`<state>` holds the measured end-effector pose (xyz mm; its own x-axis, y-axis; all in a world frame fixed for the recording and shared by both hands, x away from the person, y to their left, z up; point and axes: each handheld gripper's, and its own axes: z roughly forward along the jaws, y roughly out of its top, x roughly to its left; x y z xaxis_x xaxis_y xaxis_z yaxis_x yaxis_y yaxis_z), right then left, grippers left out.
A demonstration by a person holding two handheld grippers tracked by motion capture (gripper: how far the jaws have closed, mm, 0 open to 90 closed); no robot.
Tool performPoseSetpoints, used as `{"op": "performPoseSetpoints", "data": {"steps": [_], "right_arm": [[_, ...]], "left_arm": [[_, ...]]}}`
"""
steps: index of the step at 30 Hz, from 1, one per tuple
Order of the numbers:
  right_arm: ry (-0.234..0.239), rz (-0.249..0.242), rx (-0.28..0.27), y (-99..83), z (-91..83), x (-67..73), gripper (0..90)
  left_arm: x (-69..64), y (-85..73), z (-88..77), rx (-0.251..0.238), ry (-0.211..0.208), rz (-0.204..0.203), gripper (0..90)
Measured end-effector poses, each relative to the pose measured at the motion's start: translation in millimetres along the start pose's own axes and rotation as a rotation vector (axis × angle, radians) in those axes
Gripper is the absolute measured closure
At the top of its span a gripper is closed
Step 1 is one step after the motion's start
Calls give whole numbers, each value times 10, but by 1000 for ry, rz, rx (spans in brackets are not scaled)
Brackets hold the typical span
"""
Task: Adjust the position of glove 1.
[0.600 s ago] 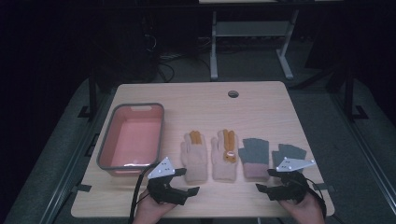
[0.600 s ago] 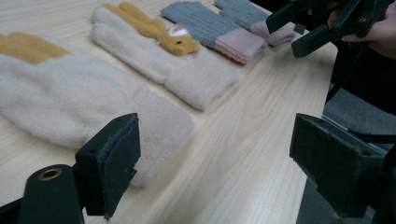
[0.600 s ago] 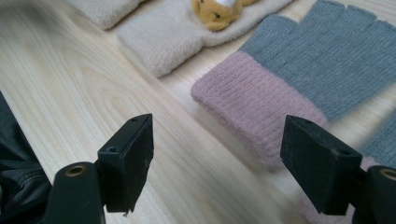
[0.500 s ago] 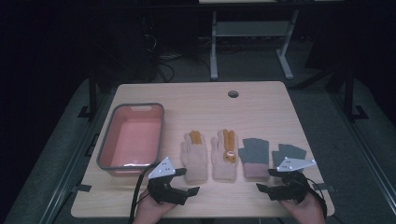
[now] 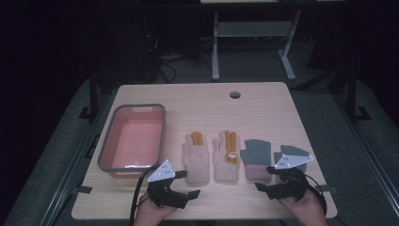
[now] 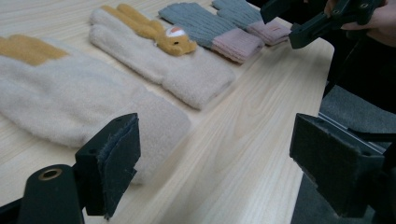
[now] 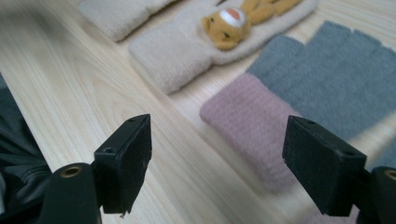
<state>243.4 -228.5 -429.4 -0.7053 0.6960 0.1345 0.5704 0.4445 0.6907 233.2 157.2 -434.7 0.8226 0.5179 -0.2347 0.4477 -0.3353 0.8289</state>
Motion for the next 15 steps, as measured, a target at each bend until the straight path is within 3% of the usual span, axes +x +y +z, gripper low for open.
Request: {"op": "performPoseSetpoints", "data": {"steps": [15], "right_arm": [[43,-110,41,583,105,91,237]], "left_arm": [[-13,-7,-10,3,6,9,162]]}}
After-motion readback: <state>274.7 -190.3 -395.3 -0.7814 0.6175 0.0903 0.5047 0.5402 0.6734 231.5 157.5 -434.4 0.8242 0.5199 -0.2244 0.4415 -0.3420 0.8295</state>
